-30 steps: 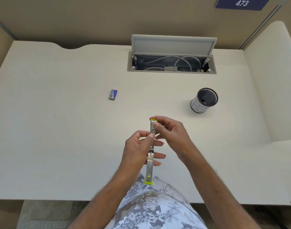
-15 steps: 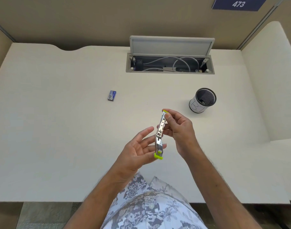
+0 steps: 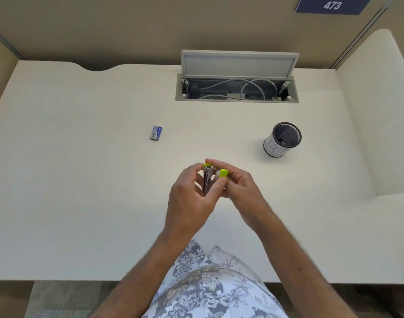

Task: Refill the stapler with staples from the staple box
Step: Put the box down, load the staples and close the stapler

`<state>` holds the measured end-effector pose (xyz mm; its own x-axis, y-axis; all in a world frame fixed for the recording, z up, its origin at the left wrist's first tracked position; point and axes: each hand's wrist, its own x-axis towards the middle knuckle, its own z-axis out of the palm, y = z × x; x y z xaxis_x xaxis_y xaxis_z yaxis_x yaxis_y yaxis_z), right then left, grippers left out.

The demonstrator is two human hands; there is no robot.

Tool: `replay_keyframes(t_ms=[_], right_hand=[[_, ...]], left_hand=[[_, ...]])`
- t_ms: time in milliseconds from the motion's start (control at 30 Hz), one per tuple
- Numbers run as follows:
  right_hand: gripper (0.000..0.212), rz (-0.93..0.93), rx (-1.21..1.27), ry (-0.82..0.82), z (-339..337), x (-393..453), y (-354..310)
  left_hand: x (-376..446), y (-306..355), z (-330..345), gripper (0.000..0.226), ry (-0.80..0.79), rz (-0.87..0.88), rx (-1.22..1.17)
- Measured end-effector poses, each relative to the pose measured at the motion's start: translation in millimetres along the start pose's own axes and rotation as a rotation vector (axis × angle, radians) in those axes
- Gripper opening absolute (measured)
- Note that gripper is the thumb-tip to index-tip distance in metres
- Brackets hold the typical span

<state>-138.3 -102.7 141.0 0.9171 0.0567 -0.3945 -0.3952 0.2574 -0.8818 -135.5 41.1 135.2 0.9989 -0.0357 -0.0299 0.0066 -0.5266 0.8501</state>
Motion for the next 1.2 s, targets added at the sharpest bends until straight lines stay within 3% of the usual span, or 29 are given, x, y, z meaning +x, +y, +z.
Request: replay_keyframes(t_ms=[100, 400, 733, 967, 1200], right_hand=[[0.046, 0.043, 0.086, -0.013, 2, 1, 3], [0.045, 0.08, 0.063, 0.201, 8, 1, 16], [0.038, 0.181, -0.018, 0.291, 0, 5, 40], [0.039, 0.194, -0.414, 0.36, -24, 18, 87], [0.053, -0.068, -1.127, 0.312, -43, 43, 125]], left_hand=[[6, 3, 2, 0.049, 0.077, 0.052, 0.099], [39, 0, 11, 0.024, 0.188, 0.017, 0.197], [69, -19, 43, 0.022, 0.221, -0.025, 0.194], [109, -72, 80, 0.035, 0.073, -0.21, 0.329], [161, -98, 103, 0.041, 0.001, -0.195, 0.442]])
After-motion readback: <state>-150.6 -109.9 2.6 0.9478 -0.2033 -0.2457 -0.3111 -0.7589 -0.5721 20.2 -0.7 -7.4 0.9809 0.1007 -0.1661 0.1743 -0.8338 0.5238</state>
